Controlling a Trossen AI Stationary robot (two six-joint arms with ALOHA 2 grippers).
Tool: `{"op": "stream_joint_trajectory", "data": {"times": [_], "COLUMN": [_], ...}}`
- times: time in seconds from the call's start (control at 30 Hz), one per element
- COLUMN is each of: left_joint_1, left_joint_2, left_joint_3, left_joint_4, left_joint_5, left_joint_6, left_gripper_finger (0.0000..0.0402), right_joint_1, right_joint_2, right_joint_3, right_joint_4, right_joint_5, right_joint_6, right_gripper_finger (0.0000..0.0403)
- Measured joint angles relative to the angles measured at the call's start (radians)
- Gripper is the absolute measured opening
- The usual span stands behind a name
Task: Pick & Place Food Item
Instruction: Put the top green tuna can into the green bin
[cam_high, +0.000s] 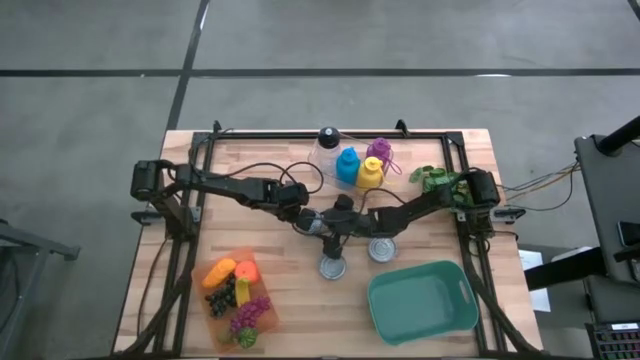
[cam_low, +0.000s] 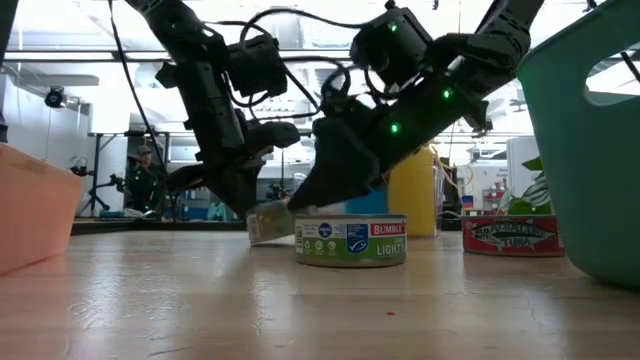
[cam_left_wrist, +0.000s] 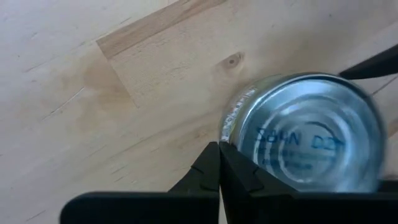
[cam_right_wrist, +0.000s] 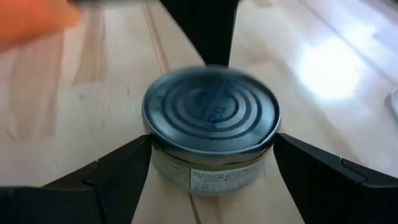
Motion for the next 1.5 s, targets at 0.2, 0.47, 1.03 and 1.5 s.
{"op": "stream_joint_trajectory", "data": {"times": [0.2, 0.47, 1.03, 1.5], "left_joint_1": [0.000, 0.000, 0.000, -0.001], "left_joint_2": [0.000, 0.000, -0.002, -0.002], "left_joint_3": [0.000, 0.000, 0.003, 0.003], "left_joint_4": [0.009, 0.010, 0.032, 0.135], "left_joint_5": [0.000, 0.001, 0.002, 0.013], "left_joint_6": [0.003, 0.002, -0.001, 0.000], "left_gripper_finger": [0.0001, 0.0001, 0.0001, 0.0001], "right_joint_1": [0.000, 0.000, -0.001, -0.002], "right_joint_2": [-0.026, -0.028, -0.027, -0.028], "right_joint_3": [0.002, 0.002, 0.003, 0.003], "right_joint_4": [0.013, 0.025, 0.074, 0.100], "right_joint_5": [-0.001, -0.015, -0.026, -0.019], "right_joint_6": [-0.024, -0.019, -0.023, -0.027], "right_gripper_finger": [0.0329, 0.0329, 0.0329, 0.0329]}}
